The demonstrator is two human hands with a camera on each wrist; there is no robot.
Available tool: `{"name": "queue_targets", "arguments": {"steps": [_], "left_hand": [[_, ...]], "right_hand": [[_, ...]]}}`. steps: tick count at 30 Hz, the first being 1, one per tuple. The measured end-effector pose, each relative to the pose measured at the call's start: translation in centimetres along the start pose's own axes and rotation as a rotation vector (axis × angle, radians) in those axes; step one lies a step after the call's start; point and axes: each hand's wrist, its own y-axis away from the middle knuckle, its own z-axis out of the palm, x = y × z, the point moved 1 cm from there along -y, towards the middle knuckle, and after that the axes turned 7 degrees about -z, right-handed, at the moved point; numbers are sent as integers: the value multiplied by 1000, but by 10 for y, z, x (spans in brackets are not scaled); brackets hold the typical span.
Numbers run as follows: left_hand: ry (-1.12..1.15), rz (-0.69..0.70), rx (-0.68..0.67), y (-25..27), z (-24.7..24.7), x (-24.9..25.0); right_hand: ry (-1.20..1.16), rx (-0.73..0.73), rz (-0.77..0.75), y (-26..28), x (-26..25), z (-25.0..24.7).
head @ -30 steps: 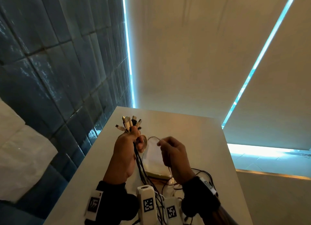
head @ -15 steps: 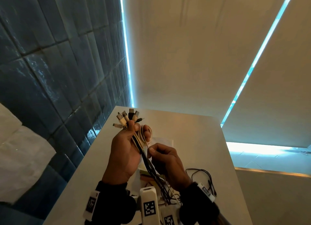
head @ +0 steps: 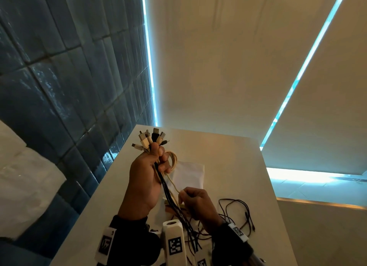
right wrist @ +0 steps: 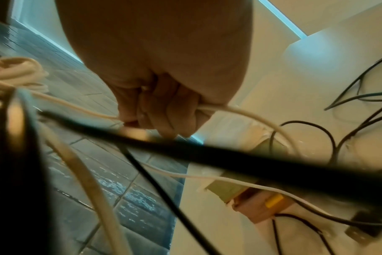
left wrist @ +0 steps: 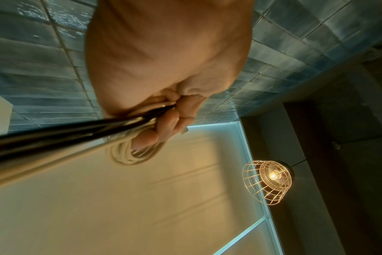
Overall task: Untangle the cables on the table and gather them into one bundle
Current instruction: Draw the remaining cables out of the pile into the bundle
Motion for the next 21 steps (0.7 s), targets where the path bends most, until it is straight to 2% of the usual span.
{"name": "queue_targets", "arguments": {"steps": [6,12,14,17,21], "left_hand": [[13,-4,-7,0,-2,0],[-51,-23,16,2,-3,0],[-88,-41,49,2,-2,0],[-122,-55,83,2,-2,1],[-180,-80,118,3,-1,-1]], "right_hand": [[97,41,4,-8,43,-5],[247,110,56,-10,63,-13],[283,198,53,-13,54,-16],[208,326,-3,-14,25,-17],[-18,352,-159,-11,-30,-9]]}}
